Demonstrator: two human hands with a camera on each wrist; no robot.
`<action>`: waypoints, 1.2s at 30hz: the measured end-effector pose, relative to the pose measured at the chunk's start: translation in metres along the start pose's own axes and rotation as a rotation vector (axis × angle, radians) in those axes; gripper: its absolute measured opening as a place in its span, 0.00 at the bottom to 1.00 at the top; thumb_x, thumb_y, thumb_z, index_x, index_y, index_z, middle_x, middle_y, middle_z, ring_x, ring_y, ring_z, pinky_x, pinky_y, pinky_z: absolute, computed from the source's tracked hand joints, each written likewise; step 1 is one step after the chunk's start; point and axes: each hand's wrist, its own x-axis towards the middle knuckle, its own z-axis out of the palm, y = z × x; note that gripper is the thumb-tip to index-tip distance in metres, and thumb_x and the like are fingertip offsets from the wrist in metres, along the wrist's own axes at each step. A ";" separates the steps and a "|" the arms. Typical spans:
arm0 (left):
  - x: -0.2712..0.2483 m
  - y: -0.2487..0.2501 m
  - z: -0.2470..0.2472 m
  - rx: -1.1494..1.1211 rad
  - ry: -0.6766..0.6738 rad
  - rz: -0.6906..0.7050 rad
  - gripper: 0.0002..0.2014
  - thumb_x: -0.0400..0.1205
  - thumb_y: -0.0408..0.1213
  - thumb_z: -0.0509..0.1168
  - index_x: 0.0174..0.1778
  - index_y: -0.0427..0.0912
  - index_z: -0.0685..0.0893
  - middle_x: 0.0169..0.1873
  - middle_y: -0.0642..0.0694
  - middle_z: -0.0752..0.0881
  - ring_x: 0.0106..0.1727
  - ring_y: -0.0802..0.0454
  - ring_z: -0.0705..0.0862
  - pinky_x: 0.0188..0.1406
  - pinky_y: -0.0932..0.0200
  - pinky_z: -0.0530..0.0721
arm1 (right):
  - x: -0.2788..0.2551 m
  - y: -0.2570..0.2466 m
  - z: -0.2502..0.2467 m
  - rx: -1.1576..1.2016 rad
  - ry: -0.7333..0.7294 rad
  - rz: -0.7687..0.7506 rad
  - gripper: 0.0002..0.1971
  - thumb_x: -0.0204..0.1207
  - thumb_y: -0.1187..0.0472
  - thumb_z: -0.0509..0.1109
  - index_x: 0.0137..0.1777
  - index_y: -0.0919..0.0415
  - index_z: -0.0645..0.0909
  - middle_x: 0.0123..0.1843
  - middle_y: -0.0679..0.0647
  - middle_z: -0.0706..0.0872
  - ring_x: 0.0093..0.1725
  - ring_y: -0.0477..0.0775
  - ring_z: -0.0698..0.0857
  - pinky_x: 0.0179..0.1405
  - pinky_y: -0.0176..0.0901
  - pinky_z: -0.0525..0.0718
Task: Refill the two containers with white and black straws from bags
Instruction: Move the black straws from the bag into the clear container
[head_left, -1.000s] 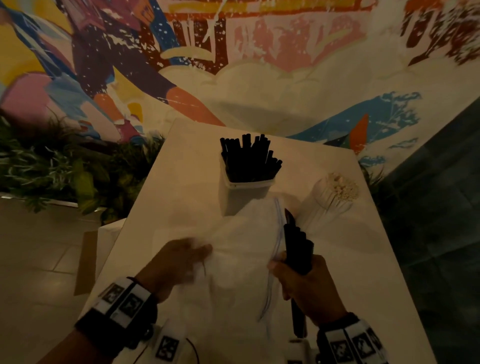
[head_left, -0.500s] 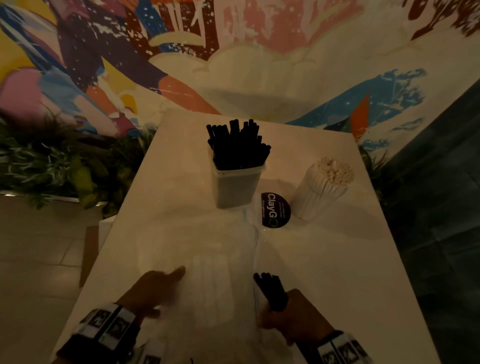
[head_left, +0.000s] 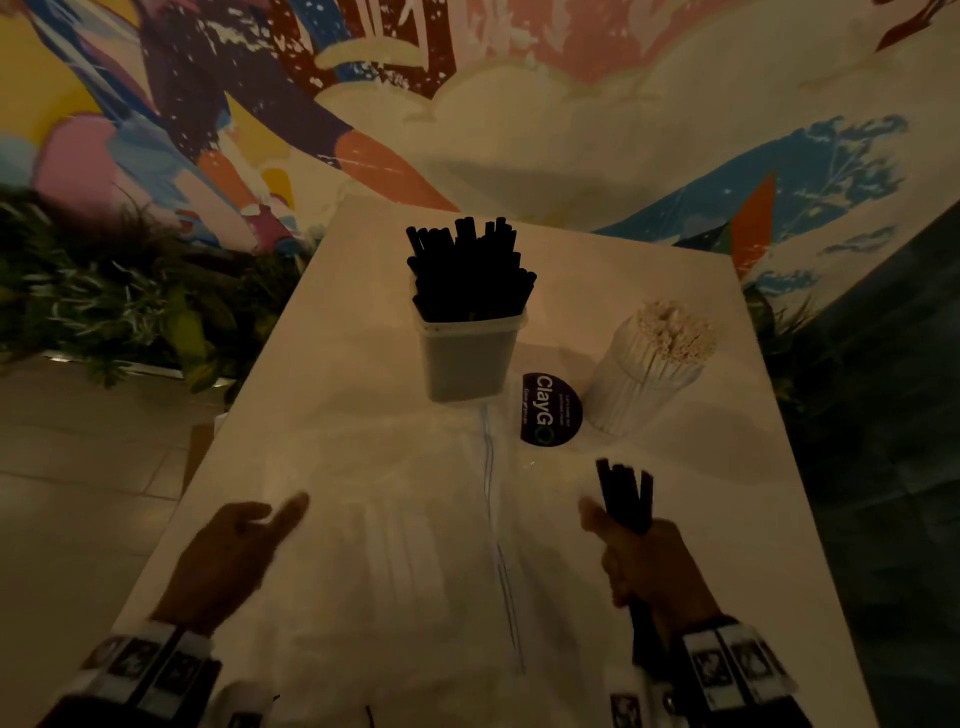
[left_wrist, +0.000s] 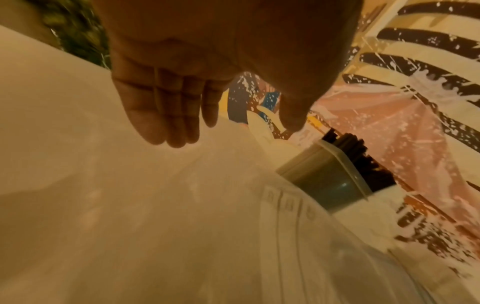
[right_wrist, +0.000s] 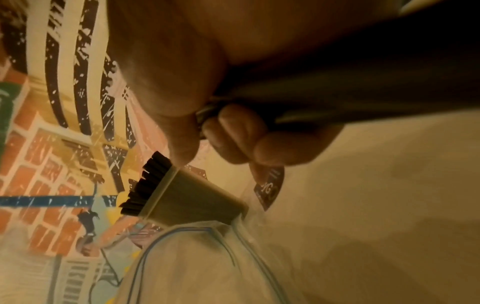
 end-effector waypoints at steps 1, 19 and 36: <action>0.009 0.005 -0.001 -0.018 0.034 -0.011 0.32 0.73 0.66 0.59 0.48 0.35 0.81 0.41 0.34 0.85 0.43 0.34 0.84 0.49 0.41 0.83 | 0.005 -0.008 0.005 0.020 -0.014 -0.016 0.25 0.68 0.43 0.78 0.35 0.69 0.83 0.21 0.58 0.69 0.19 0.53 0.67 0.19 0.41 0.70; 0.072 0.037 0.005 -0.251 0.413 0.169 0.14 0.80 0.44 0.64 0.49 0.35 0.82 0.42 0.40 0.76 0.52 0.36 0.80 0.55 0.44 0.77 | 0.052 -0.061 0.051 -0.128 0.029 -0.087 0.11 0.69 0.66 0.76 0.31 0.66 0.78 0.20 0.56 0.73 0.16 0.51 0.69 0.20 0.40 0.71; 0.072 0.198 0.030 -0.186 -0.145 0.708 0.61 0.55 0.59 0.77 0.80 0.47 0.51 0.80 0.48 0.59 0.78 0.49 0.63 0.74 0.50 0.67 | -0.029 -0.252 0.024 0.516 0.207 -1.048 0.21 0.76 0.51 0.71 0.22 0.51 0.72 0.15 0.46 0.72 0.16 0.49 0.71 0.25 0.44 0.75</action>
